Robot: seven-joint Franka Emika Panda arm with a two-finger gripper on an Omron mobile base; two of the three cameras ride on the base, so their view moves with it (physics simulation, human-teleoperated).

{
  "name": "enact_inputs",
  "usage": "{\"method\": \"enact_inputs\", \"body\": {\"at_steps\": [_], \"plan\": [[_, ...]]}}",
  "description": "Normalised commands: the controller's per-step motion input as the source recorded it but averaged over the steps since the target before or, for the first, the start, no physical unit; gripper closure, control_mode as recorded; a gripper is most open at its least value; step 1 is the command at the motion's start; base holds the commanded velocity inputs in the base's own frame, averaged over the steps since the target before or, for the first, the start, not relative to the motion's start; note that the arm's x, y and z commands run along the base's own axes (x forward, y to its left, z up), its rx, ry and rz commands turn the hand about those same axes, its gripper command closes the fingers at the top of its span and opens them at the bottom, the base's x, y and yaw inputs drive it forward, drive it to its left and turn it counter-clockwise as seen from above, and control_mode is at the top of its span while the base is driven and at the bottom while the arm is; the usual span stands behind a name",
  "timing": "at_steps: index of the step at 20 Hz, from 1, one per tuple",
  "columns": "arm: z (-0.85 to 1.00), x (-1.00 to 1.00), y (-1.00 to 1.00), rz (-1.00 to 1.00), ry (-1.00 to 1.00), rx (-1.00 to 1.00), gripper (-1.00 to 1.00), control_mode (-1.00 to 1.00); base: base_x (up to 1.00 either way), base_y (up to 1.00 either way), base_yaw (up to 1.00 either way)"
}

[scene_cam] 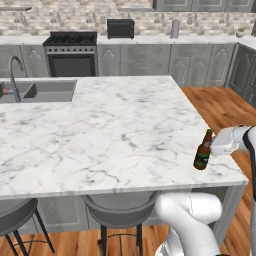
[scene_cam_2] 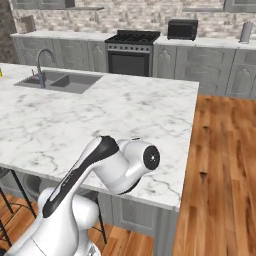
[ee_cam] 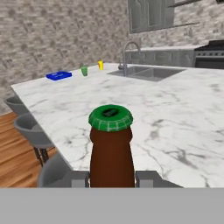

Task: Place the drinks on the dining counter in a tight cluster.

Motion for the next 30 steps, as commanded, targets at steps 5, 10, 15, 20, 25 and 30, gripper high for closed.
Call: {"method": "enact_inputs", "body": {"at_steps": [5, 10, 15, 20, 25, 30], "plan": [[0.07, 0.66, 0.19, 0.01, 0.19, -0.05, 1.0, -1.0, 0.02, 0.0, 0.0], [0.13, 0.96, 0.35, 0.0, 0.27, -0.15, 1.0, -1.0, 0.0, 0.0, 0.0], [-0.18, 0.94, 0.14, 0.05, -0.05, -0.03, 1.0, -1.0, 0.0, 0.0, 0.0], [-0.08, 0.94, 0.28, 0.02, -0.08, 0.0, 1.0, -1.0, 0.0, 0.0, 0.0], [-0.08, 0.23, 0.29, 0.13, -0.09, 0.02, 1.0, -1.0, 0.0, 0.0, 0.0], [-0.09, -0.4, 0.04, 0.39, -0.02, 0.08, 1.0, -1.0, 0.0, 0.0, 0.0]]}}
